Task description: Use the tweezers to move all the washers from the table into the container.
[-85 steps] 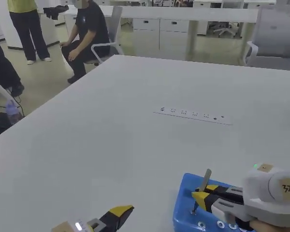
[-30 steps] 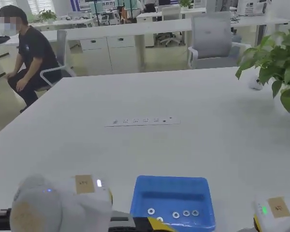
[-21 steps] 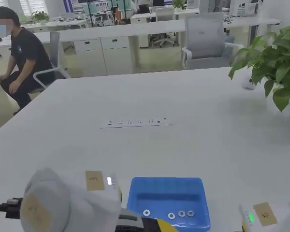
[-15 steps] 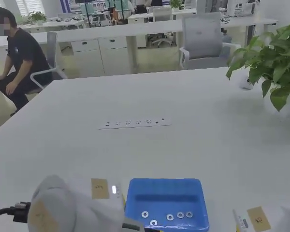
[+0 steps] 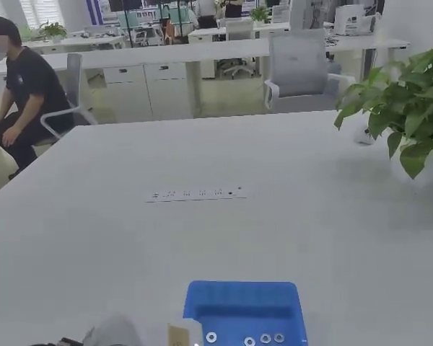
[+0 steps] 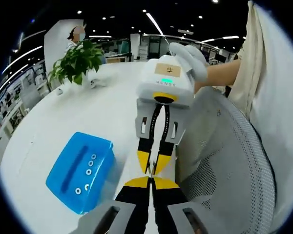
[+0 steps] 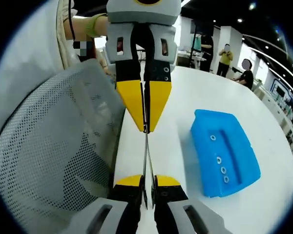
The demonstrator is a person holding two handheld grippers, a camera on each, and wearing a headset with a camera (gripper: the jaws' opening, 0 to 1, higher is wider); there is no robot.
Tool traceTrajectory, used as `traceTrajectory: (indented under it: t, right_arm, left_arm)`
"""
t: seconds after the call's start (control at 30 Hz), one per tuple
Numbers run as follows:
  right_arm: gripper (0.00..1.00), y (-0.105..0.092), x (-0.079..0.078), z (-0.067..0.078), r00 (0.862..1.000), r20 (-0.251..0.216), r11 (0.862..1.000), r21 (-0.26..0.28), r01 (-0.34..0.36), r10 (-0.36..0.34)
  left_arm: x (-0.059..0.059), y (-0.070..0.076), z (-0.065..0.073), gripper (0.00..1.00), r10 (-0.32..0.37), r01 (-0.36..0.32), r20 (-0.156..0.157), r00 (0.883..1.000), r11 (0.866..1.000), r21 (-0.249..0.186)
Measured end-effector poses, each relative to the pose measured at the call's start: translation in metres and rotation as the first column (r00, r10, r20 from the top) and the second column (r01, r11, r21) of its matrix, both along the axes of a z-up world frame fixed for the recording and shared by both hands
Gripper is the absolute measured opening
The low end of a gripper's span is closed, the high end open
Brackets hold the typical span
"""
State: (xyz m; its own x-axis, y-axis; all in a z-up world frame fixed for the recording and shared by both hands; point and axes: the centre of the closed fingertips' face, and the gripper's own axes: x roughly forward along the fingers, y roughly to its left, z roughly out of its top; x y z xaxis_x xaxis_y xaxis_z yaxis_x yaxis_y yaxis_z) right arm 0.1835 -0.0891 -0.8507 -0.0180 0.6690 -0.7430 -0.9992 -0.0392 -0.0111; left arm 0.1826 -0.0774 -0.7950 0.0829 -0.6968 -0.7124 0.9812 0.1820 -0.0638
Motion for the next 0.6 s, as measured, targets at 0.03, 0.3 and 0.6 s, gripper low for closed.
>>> traceTrajectory:
  t: [0.03, 0.3, 0.6]
  right_arm:
    - [0.05, 0.001, 0.000, -0.003, 1.000, 0.001, 1.000, -0.004, 0.007, -0.007]
    - [0.06, 0.017, 0.000, -0.019, 1.000, -0.003, 1.000, -0.014, 0.013, -0.013]
    - [0.08, 0.029, -0.005, -0.029, 0.999, -0.022, 0.999, 0.015, 0.042, -0.042]
  left_arm:
    - [0.000, 0.002, -0.004, 0.00, 0.002, -0.002, -0.005, 1.000, 1.000, 0.010]
    - [-0.002, 0.031, -0.042, 0.00, 0.015, -0.008, -0.058, 0.998, 0.992, 0.129]
    - [-0.010, 0.044, -0.072, 0.00, 0.048, -0.027, -0.104, 0.993, 0.979, 0.201]
